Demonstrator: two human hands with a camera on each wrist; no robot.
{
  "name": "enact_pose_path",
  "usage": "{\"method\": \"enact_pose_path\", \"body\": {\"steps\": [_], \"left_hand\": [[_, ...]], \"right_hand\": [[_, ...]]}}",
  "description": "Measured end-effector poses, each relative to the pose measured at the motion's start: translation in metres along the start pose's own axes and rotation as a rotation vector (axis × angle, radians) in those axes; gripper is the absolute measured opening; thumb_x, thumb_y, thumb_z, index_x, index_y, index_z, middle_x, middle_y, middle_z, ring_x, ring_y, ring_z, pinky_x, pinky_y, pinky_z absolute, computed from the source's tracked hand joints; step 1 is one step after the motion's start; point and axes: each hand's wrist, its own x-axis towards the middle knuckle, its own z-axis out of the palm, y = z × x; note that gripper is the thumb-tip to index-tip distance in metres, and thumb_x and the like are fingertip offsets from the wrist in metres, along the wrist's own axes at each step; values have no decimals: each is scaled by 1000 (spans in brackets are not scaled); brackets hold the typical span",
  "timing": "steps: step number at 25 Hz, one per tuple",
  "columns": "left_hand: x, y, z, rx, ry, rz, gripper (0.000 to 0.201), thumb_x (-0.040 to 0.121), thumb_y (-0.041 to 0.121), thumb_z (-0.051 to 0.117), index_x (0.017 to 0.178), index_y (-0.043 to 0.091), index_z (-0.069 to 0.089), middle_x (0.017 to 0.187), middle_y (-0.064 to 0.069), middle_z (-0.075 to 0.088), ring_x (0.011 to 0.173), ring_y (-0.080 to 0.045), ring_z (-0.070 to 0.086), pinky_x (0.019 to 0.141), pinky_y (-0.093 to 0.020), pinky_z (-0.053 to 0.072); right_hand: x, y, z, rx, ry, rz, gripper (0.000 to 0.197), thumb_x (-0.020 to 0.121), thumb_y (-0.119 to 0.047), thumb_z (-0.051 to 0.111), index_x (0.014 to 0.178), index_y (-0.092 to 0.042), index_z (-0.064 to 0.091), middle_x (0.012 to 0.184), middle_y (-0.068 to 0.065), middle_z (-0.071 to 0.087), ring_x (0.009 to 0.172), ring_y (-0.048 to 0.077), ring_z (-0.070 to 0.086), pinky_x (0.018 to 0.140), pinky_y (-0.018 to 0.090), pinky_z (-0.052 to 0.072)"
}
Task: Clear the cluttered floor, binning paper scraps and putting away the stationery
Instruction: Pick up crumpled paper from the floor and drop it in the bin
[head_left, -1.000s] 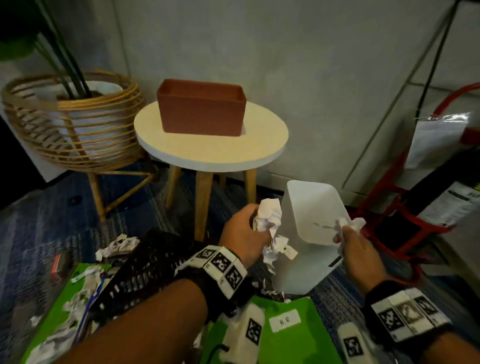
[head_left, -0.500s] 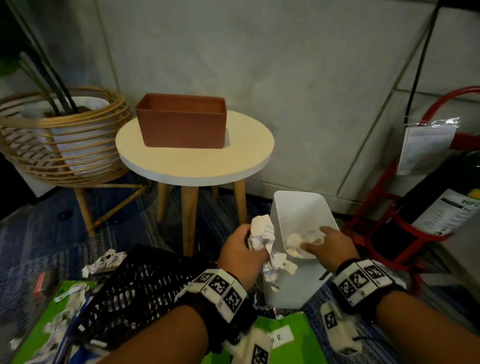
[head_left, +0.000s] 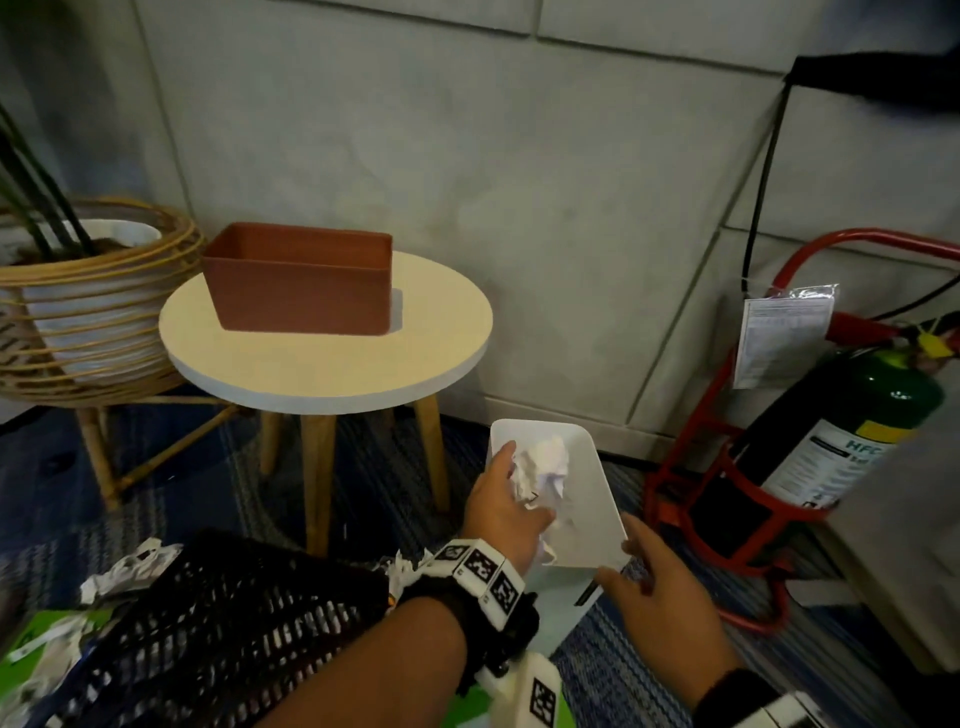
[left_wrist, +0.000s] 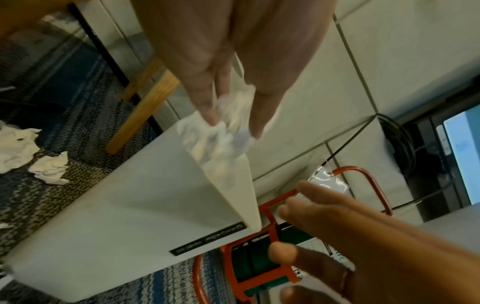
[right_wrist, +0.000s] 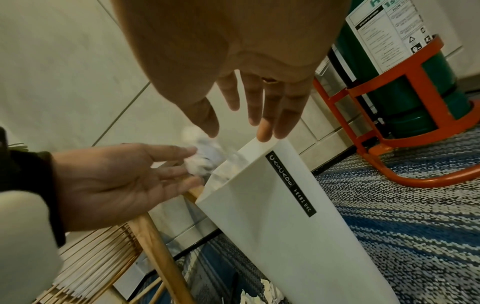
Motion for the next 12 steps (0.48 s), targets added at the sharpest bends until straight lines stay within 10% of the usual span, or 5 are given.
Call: {"method": "enact_pose_path", "body": {"steps": [4, 12], "left_hand": [[-6, -19, -11, 18, -113, -8, 86, 83, -17, 56, 147, 34, 30, 146, 8, 38, 128, -20, 48, 104, -38, 46], [-68, -59, -131, 613, -141, 50, 22, 86, 8, 54, 98, 25, 62, 90, 3, 60, 84, -16, 59, 79, -30, 49]], "right_hand": [[-5, 2, 3, 40, 15, -41, 53, 91, -25, 62, 137, -39, 40, 121, -13, 54, 85, -1, 57, 66, 15, 43], [-54, -2, 110, 79, -173, -245, 25, 92, -11, 59, 85, -35, 64, 81, -16, 65, 73, 5, 60, 63, 19, 48]]}}
